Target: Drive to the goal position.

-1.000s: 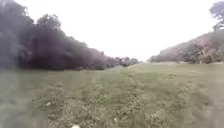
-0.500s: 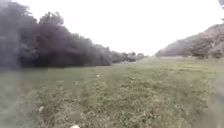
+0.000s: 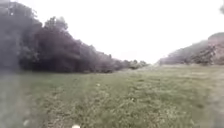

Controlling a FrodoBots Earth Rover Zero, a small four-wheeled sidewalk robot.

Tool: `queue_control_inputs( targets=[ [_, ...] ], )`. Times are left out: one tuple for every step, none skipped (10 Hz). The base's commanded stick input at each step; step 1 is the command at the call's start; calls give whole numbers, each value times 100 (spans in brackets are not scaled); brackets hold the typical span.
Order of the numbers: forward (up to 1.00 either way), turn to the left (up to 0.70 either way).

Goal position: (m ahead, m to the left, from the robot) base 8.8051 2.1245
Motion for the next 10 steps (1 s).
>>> queue_control_inputs(
  targets=[
    [70, 0],
    [70, 0],
    [70, 0],
    [70, 0],
    [70, 0],
    [70, 0],
    [70, 0],
    [70, 0],
    [70, 0],
    [70, 0]
  ],
)
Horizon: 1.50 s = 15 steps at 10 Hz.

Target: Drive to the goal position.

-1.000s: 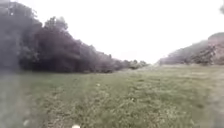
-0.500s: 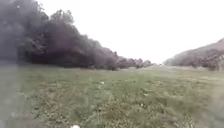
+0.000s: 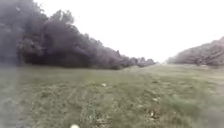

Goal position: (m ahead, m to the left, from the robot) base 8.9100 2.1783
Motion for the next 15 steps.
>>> queue_control_inputs(
  targets=[
    [70, 0],
    [70, 0],
    [70, 0],
    [70, 0],
    [70, 0],
    [70, 0],
    [70, 0],
    [70, 0],
    [70, 0],
    [70, 0],
    [70, 0],
    [70, 0],
    [70, 0],
    [70, 0],
    [70, 0]
  ],
)
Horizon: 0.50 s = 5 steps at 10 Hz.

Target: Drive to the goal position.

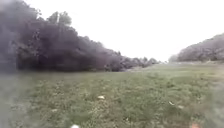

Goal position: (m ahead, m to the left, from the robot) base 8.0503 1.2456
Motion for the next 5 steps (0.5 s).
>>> queue_control_inputs(
  targets=[
    [70, 0],
    [70, 0],
    [70, 0],
    [70, -1],
    [70, -14]
  ],
)
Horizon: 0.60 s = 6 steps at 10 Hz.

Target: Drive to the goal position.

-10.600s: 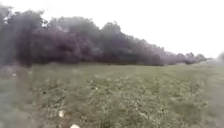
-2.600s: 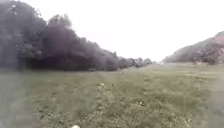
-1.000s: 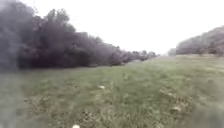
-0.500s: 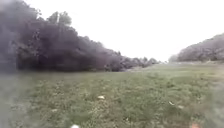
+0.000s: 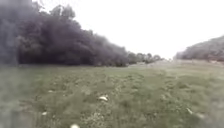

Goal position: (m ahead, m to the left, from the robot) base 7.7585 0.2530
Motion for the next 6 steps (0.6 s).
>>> queue_control_inputs(
  targets=[
    [70, -14],
    [70, -14],
    [70, -6],
    [70, -2],
    [70, 0],
    [70, 0]
  ],
)
